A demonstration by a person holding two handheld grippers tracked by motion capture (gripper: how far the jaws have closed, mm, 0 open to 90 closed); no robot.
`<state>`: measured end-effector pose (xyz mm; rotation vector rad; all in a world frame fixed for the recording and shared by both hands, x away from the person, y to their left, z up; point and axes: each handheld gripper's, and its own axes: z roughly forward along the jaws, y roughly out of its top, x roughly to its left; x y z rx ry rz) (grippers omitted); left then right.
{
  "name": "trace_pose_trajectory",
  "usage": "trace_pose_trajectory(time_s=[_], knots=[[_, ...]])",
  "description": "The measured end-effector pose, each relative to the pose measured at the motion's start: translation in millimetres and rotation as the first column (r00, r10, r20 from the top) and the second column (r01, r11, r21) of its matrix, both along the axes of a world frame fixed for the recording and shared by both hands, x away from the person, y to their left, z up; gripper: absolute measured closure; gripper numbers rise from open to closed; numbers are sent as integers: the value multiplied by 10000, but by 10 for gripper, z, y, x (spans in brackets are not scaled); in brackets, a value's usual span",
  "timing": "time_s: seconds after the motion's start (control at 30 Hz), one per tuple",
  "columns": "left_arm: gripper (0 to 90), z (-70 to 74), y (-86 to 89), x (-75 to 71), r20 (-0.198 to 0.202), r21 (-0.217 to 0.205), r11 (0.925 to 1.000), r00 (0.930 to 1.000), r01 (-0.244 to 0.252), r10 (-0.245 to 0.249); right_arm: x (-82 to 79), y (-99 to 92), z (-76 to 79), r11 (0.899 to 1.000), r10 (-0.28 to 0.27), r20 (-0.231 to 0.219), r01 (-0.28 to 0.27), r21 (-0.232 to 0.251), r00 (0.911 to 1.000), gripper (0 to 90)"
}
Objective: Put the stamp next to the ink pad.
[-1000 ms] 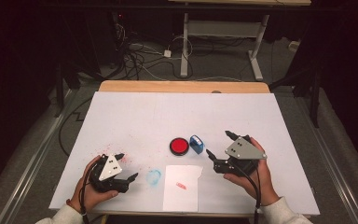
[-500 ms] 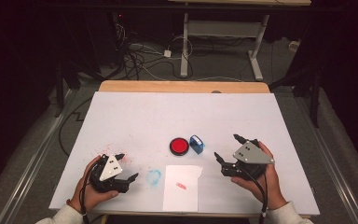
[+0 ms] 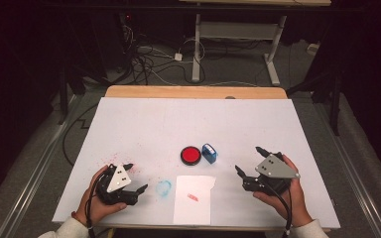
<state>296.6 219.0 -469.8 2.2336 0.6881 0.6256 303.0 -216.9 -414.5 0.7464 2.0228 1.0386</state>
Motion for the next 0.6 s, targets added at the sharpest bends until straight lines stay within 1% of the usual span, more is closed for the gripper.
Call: trace_pose_trajectory(time_s=[0.07, 0.17, 0.33, 0.4, 0.6], knots=[[176, -1, -2, 1, -6, 25, 10000, 10000, 6, -6, -7, -20, -15, 10000, 5, 1, -5, -55, 10000, 180], [176, -1, -3, 2, 0, 37, 10000, 10000, 21, -21, -20, -54, -39, 10000, 83, -11, -83, -13, 10000, 180], [176, -2, -6, 3, -17, 25, 10000, 10000, 35, -35, -42, -122, -96, 10000, 42, -53, -42, -56, 10000, 181], [176, -2, -8, 4, -23, 13, 10000, 10000, 48, -48, -51, -153, -119, 10000, 80, -92, -80, -2, 9999, 181], [176, -3, -17, 2, -18, 38, 10000, 10000, 78, -78, -64, -242, -192, 9999, -80, -191, 78, -101, 9998, 181]])
